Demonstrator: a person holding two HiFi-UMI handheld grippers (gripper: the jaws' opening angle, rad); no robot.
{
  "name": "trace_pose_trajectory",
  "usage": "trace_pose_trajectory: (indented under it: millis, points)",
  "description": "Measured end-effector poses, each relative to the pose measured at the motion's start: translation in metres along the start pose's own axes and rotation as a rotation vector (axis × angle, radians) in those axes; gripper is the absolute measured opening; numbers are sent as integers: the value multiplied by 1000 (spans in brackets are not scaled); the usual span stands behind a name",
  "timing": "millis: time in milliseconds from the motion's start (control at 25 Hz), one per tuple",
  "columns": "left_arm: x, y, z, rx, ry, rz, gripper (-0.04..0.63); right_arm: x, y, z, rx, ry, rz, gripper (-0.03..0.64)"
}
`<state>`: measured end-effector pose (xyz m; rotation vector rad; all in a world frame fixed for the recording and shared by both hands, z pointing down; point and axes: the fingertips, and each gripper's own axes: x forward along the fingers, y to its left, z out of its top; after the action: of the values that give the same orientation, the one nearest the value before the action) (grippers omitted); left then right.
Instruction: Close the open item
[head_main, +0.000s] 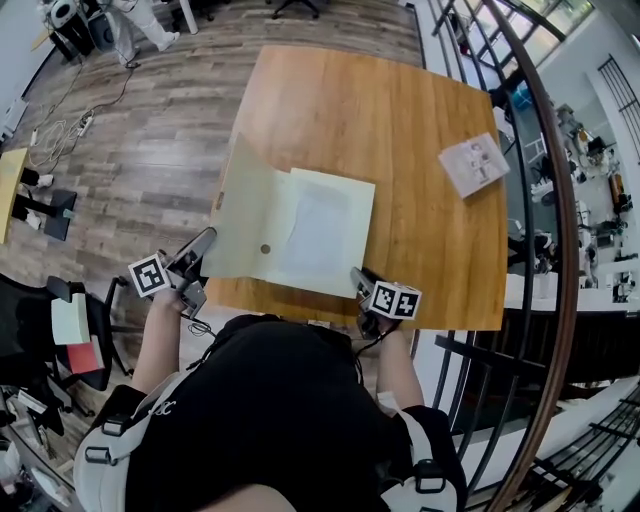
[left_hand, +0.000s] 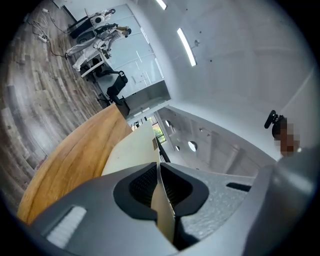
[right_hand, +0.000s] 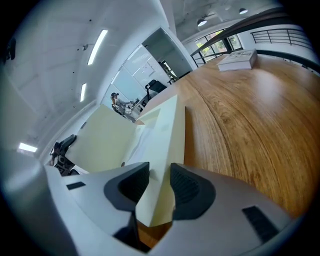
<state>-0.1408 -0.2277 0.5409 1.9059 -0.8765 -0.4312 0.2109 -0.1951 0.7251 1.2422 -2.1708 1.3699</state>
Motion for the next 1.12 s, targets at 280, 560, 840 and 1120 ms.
trace_pose_trajectory:
  millis: [280, 560, 840, 1120]
  points:
    - [31, -22, -12, 59, 80, -23, 18, 20, 30, -13, -30, 26, 37, 134]
    - [73, -34, -65, 111, 258, -67, 32, 48, 67, -23, -47, 42, 84, 135]
    - [104, -33, -109, 171, 404, -53, 34, 64, 84, -24, -33, 37, 109, 135]
    - [129, -21, -144, 174, 508, -45, 35, 67, 85, -25, -17, 31, 111, 135]
